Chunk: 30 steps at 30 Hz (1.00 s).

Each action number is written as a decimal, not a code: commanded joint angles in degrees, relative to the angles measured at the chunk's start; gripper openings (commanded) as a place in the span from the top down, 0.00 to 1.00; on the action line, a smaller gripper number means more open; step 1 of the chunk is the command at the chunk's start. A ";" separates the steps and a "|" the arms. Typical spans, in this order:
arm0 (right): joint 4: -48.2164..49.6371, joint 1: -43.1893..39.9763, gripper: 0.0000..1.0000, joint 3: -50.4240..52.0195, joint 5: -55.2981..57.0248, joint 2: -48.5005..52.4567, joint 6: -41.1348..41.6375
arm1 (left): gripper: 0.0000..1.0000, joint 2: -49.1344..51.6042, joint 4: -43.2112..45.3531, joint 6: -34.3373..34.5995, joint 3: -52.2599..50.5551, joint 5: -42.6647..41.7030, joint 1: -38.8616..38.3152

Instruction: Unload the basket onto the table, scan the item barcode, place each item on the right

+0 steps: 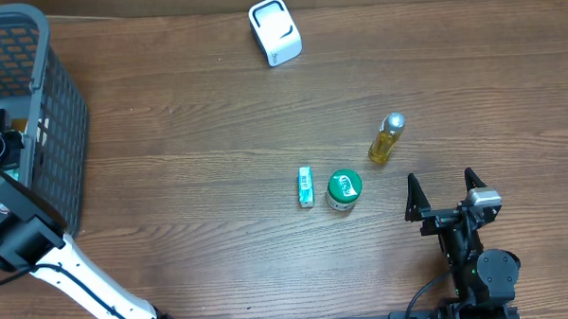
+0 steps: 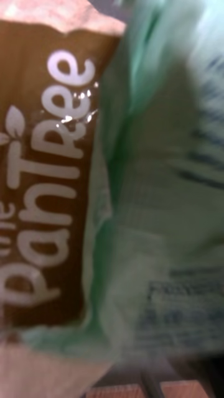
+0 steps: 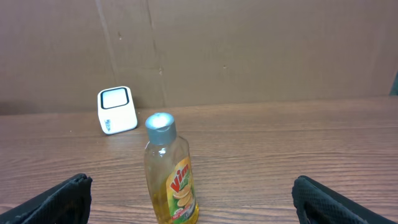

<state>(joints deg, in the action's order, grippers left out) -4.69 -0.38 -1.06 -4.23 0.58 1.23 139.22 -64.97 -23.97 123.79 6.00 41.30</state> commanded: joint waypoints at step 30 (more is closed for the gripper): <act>0.24 -0.22 0.00 0.61 0.09 -0.39 -0.42 | 0.68 -23.69 -0.85 18.47 14.19 0.17 -9.11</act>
<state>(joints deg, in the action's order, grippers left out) -4.69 -0.40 -1.06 -4.23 0.58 1.23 123.83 -66.96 -8.78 135.41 5.17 32.73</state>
